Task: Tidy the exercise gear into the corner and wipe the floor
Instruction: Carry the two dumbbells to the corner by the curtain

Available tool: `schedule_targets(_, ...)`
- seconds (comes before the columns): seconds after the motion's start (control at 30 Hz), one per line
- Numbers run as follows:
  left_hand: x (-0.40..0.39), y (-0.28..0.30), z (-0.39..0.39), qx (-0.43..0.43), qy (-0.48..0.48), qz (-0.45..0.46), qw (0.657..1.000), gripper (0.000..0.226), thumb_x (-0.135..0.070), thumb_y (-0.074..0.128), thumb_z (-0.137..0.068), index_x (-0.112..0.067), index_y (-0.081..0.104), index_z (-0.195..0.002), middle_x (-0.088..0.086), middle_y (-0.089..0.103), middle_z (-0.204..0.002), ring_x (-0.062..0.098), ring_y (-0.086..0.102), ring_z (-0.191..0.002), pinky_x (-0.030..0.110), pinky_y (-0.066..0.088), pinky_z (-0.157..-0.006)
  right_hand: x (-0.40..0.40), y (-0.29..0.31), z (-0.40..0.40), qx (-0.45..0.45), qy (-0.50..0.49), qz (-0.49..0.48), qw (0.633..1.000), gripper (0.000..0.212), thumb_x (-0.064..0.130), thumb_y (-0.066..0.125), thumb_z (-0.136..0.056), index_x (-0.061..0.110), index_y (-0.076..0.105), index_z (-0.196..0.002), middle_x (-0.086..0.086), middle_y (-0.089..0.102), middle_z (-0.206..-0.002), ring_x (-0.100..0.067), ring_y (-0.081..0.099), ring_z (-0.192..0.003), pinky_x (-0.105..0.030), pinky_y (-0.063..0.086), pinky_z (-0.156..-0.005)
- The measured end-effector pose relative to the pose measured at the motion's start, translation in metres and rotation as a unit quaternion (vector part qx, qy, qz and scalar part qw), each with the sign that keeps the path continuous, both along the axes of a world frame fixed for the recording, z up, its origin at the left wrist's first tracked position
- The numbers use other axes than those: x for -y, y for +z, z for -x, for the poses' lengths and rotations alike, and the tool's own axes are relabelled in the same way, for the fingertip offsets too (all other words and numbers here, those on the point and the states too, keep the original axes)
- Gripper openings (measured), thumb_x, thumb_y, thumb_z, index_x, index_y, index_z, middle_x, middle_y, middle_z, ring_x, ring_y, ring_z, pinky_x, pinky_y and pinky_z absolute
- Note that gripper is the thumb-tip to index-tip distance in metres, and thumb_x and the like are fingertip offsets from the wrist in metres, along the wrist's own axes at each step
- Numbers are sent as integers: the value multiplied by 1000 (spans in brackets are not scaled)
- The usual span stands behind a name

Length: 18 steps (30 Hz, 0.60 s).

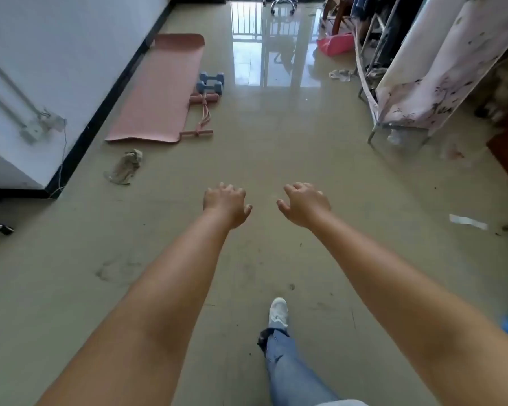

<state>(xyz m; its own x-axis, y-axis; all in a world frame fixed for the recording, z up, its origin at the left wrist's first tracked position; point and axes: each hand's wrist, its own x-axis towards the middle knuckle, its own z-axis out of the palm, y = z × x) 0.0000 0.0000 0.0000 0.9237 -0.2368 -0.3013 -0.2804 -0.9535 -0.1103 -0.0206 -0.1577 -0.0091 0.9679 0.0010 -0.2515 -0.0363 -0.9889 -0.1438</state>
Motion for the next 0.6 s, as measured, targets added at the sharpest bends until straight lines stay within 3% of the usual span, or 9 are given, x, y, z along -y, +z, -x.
schedule_targets(0.23,20,-35,-136,-88,35,8,996,50,-43,31,-99,-12,39,-138,10,41,-145,27,33,-137,38,33,-107,23,-35,-137,-72,14,-28,997,50,40,34,-97,15,34,-142,-9,41,-144,-26,33,-137,-39,34,-107)
schedule_targets(0.6,34,-32,-370,-115,88,22,989,51,-42,30,-100,-12,38,-140,9,40,-146,26,34,-137,38,33,-107,47,-34,-384,-88,6,-25,996,49,39,34,-97,15,37,-139,-10,45,-141,-26,33,-136,-38,36,-104)
